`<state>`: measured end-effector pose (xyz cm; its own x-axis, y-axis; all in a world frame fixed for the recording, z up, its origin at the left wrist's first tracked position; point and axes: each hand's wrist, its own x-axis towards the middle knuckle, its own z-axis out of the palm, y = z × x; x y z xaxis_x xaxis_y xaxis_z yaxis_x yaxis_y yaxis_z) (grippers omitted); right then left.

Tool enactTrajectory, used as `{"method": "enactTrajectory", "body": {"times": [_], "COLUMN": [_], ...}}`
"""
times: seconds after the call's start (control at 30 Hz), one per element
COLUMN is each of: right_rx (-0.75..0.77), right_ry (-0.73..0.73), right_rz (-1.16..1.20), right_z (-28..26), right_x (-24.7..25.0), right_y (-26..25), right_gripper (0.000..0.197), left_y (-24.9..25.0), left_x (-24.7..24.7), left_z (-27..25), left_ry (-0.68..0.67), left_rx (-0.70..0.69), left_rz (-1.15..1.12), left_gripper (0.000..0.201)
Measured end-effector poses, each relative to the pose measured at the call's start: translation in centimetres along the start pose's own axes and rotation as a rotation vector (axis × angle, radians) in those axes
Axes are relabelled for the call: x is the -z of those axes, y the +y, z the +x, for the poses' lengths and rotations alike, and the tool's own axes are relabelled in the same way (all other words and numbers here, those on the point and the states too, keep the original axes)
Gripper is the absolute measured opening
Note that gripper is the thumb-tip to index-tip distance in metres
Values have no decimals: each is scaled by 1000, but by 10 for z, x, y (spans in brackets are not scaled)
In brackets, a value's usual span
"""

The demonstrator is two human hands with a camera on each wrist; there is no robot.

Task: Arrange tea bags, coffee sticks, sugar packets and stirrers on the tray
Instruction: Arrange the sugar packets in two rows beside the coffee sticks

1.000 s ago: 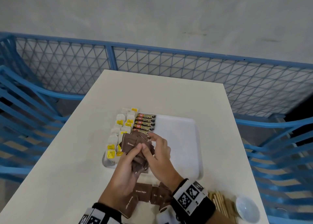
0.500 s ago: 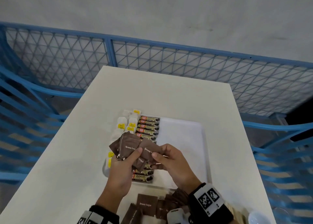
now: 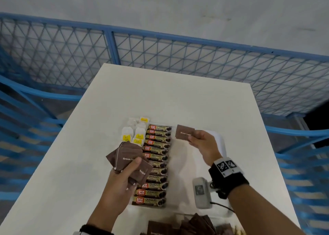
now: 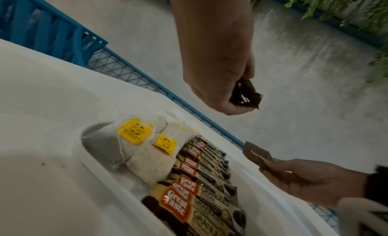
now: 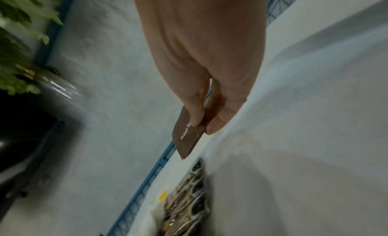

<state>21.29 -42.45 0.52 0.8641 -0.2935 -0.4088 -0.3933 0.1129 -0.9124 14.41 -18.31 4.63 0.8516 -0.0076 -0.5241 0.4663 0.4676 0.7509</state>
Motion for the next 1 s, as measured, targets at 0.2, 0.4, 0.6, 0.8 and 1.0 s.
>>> {"method": "enactTrajectory", "body": {"times": [0.2,0.4,0.6,0.8,1.0], "right_rx": [61,105,116,144,260], "right_ry": [174,184,195,235,-124], "right_rz": [-355,-450,-475,-448,-474], "right_z": [53,67,67,55,-9], "right_x": [-10,-22,-26,-26,-48], "right_y": [13,13,16,13,-21], "right_gripper": [12,16,20,32,14], "left_y": [5,6,4,3,3], "left_x": [10,13,14,6,-4], "left_z": [12,18,19,16,11], "left_ry": [-19,-32,1,1,7], "left_rx": [35,32,49,54,70], "left_rz": [-52,-55,-27,1,37], "left_gripper": [23,24,31,25,22]}}
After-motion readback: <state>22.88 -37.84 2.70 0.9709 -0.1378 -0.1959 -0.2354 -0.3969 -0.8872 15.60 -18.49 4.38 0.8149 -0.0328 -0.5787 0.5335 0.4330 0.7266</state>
